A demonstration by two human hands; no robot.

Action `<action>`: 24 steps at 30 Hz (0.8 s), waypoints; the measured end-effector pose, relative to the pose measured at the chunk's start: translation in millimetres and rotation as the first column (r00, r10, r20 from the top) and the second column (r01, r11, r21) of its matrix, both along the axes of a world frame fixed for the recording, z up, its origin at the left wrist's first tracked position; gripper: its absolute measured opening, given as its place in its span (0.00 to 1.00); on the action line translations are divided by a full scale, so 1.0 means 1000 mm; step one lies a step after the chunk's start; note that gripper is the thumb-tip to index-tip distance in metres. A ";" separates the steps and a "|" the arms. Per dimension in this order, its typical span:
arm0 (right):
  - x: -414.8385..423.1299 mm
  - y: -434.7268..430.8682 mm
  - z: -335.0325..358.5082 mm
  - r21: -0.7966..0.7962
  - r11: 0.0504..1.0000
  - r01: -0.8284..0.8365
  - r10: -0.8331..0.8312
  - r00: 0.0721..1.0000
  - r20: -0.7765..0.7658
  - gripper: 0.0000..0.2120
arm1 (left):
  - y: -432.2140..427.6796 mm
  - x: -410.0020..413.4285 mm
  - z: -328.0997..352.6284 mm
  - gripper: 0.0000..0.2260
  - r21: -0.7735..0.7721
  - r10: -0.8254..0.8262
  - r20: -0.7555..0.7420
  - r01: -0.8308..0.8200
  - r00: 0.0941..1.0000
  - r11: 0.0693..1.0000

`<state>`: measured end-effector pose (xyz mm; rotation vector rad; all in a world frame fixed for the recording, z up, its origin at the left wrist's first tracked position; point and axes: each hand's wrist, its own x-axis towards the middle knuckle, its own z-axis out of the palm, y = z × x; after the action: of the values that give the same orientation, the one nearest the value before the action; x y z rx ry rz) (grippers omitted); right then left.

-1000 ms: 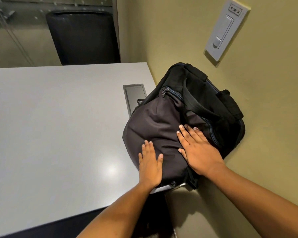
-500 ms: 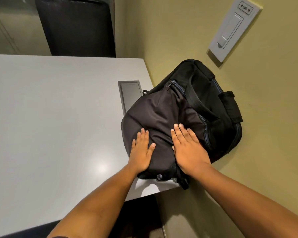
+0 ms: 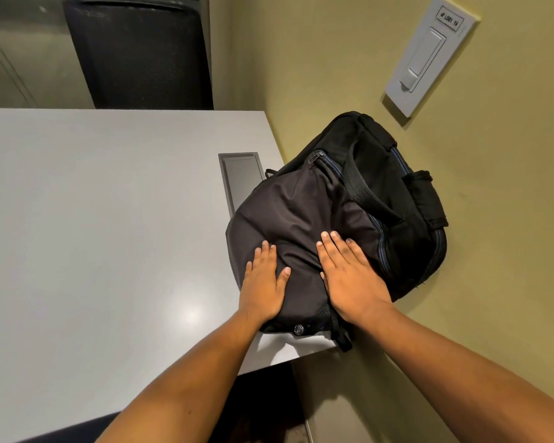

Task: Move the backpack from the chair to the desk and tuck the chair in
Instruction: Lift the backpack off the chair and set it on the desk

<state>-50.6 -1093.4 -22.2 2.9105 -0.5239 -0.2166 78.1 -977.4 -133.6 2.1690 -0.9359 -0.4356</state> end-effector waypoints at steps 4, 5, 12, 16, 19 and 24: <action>0.000 0.000 0.001 0.014 1.000 -0.003 0.003 1.000 0.012 0.28 | 0.006 0.000 0.006 0.28 -0.013 0.007 0.009 -0.007 1.000 1.000; 0.000 0.000 0.003 0.020 1.000 -0.004 0.004 1.000 0.015 0.28 | 0.008 -0.002 0.008 0.28 -0.013 0.015 0.016 -0.015 1.000 1.000; -0.002 0.010 0.014 0.070 0.998 0.001 -0.007 0.997 0.071 0.30 | 0.024 -0.008 0.019 0.29 -0.016 0.057 0.047 -0.056 0.997 0.998; -0.006 0.023 0.018 0.143 0.989 0.034 -0.054 0.989 0.138 0.30 | 0.036 -0.010 0.022 0.29 0.007 0.043 0.108 -0.044 0.993 0.999; -0.012 0.030 0.018 0.140 0.990 0.028 -0.051 0.985 0.168 0.30 | 0.045 -0.013 0.025 0.30 0.042 0.045 0.149 -0.052 0.988 0.998; -0.027 0.045 0.015 0.109 0.994 0.011 -0.033 0.977 0.208 0.30 | 0.067 -0.025 0.032 0.30 0.061 0.036 0.181 -0.048 0.983 0.997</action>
<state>-77.6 -1048.2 -6.7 3.0528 -0.5940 0.0637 53.1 -910.0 -102.0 2.3127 -0.9829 -0.2554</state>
